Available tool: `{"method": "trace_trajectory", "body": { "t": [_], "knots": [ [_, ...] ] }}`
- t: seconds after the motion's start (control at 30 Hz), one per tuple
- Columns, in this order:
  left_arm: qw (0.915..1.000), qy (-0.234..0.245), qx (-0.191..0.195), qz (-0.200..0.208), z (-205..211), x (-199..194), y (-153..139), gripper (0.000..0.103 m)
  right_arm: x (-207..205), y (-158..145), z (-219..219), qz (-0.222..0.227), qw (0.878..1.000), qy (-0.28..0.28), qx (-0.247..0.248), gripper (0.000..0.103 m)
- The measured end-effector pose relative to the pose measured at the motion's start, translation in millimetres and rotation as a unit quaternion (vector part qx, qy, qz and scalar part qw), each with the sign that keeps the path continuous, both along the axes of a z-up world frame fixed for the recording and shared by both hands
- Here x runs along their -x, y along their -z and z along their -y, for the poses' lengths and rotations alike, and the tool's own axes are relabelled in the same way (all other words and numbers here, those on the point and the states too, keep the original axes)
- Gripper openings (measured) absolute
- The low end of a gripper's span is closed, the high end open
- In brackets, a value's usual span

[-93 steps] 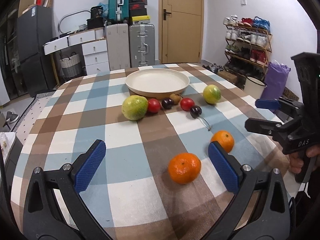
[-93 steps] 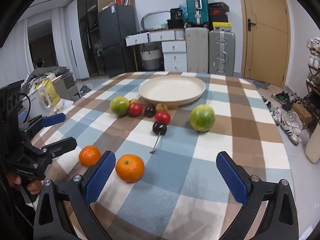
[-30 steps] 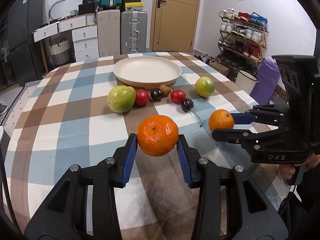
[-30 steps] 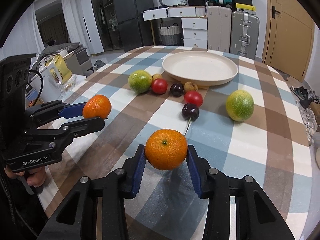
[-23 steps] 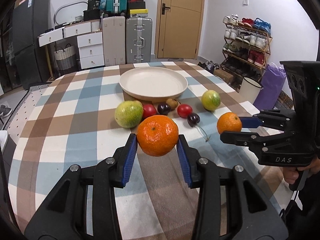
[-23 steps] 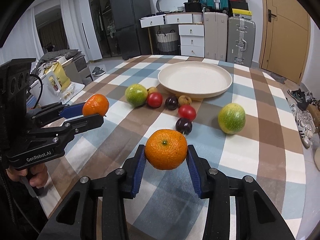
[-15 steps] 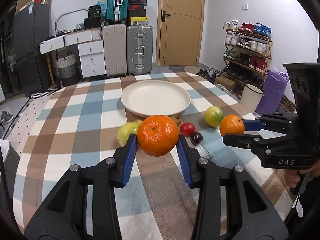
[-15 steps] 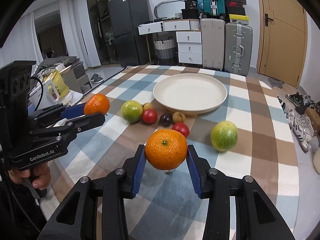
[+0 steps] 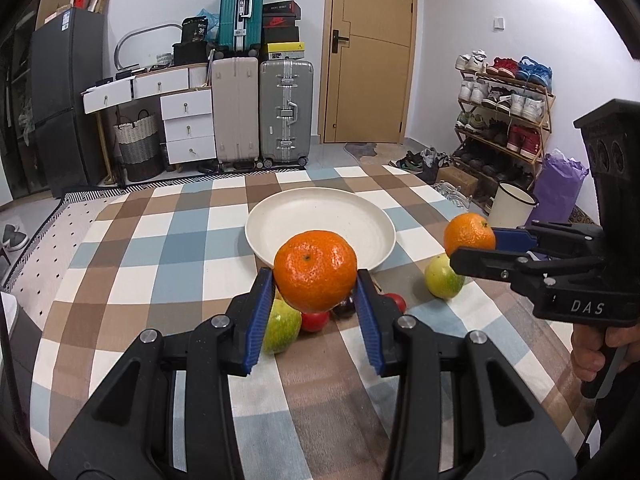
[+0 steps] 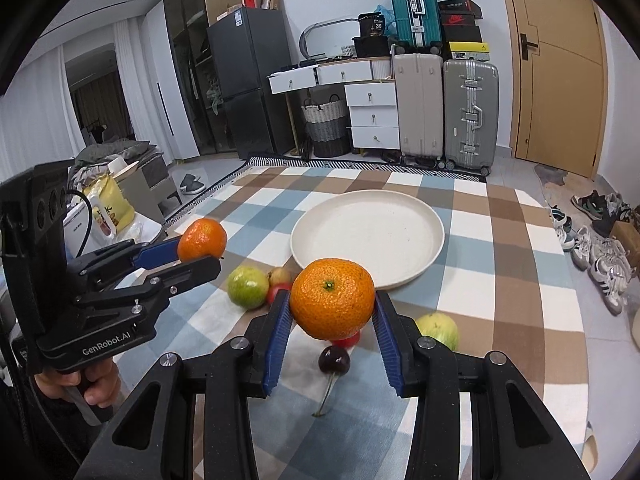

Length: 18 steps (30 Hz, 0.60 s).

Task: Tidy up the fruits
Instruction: 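Carry both mandarins over the cream plate with both tools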

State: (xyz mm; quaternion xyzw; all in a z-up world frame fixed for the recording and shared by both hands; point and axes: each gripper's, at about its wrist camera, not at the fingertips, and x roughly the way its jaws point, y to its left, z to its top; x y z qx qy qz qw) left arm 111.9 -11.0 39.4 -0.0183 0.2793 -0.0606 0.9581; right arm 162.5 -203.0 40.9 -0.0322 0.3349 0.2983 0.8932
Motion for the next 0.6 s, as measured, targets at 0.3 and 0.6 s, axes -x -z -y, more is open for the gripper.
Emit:
{"method": "trace_trajectory", "body": {
  "t": [0.3, 0.6],
  "knots": [
    [0.9999, 0.001, -0.008, 0.008, 2.0, -18.6, -5.5, 0.038, -25.7, -19.2, 3.3, 0.014, 1.000, 0.008, -0.007, 0.041],
    [1.0000, -0.005, -0.007, -0.003, -1.0, -49.3, 4.9, 0.038, -50.1, -6.6, 1.4, -0.001, 1.000, 0.016, -0.020, 0.041]
  ]
}}
